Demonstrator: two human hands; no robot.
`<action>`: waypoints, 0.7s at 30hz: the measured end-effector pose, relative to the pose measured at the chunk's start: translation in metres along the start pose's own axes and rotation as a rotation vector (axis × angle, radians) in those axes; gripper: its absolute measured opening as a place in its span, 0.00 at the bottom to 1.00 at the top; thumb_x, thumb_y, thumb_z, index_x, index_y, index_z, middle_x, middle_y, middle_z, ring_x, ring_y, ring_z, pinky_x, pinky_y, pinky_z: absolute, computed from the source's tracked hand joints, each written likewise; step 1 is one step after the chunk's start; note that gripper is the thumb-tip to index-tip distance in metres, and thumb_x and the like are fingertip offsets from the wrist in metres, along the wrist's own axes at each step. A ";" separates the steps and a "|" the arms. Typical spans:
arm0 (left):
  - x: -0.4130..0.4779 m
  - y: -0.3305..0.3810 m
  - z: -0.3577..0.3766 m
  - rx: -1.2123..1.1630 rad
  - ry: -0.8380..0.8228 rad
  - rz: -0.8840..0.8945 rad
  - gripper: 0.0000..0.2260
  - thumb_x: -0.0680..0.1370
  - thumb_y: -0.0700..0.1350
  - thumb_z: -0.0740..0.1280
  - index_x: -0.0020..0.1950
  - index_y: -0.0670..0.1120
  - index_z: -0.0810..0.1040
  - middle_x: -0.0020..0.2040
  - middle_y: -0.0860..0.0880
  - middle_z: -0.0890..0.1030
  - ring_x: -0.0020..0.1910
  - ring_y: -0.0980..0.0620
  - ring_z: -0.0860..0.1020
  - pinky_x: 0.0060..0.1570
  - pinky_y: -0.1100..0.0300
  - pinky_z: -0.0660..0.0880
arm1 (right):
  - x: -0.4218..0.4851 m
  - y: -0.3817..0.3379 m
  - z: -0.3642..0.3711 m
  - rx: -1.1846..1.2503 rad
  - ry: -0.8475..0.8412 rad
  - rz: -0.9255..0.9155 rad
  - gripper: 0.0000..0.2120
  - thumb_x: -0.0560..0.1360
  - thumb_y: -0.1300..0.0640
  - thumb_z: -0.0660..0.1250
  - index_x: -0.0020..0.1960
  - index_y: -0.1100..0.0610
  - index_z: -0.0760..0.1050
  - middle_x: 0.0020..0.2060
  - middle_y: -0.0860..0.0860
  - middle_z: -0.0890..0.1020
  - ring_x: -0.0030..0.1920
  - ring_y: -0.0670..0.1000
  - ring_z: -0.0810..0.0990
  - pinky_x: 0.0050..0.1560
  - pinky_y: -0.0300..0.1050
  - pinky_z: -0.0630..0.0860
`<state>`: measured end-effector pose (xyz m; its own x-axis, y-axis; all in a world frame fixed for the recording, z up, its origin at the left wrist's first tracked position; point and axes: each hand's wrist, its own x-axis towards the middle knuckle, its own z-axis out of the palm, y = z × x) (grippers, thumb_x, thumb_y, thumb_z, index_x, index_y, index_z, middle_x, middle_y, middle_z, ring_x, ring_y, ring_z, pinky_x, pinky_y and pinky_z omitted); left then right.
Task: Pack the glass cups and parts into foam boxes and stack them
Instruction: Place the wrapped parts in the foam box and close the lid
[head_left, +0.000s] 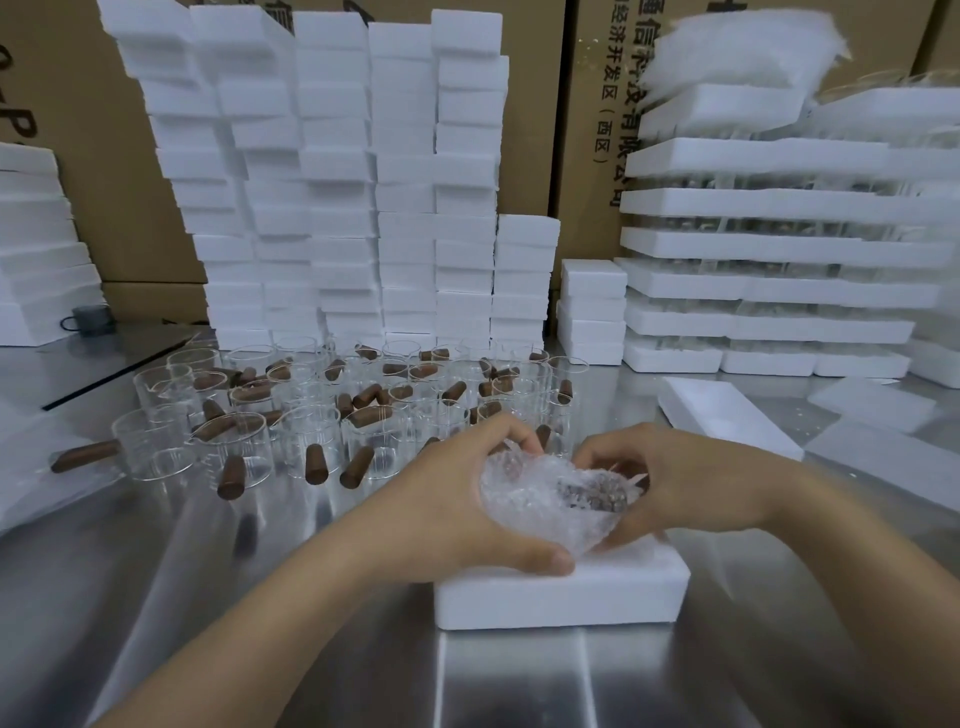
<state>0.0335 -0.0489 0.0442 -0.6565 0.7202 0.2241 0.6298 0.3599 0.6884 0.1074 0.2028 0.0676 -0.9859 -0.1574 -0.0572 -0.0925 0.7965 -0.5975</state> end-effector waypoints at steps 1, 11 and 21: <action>-0.001 0.000 -0.003 0.030 -0.046 -0.022 0.34 0.62 0.64 0.86 0.62 0.67 0.73 0.61 0.66 0.79 0.59 0.66 0.77 0.58 0.64 0.75 | 0.000 0.002 0.001 -0.024 -0.007 0.014 0.17 0.67 0.48 0.83 0.53 0.46 0.83 0.50 0.45 0.85 0.53 0.48 0.83 0.59 0.51 0.79; 0.008 0.010 -0.002 -0.370 0.140 -0.038 0.17 0.75 0.69 0.67 0.58 0.63 0.81 0.57 0.59 0.84 0.62 0.57 0.81 0.66 0.56 0.74 | 0.010 0.017 0.005 -0.144 0.129 0.041 0.09 0.72 0.53 0.79 0.43 0.54 0.80 0.37 0.48 0.83 0.38 0.49 0.79 0.44 0.50 0.76; 0.002 -0.006 0.001 0.145 0.118 0.133 0.19 0.73 0.62 0.80 0.62 0.65 0.82 0.61 0.77 0.76 0.61 0.74 0.74 0.55 0.81 0.65 | 0.013 0.019 0.008 -0.173 0.146 0.049 0.07 0.74 0.51 0.76 0.47 0.53 0.82 0.41 0.48 0.84 0.43 0.50 0.82 0.46 0.51 0.79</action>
<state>0.0283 -0.0489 0.0402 -0.6022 0.6956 0.3917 0.7618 0.3540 0.5425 0.0935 0.2114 0.0492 -0.9984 -0.0394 0.0412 -0.0537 0.8915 -0.4499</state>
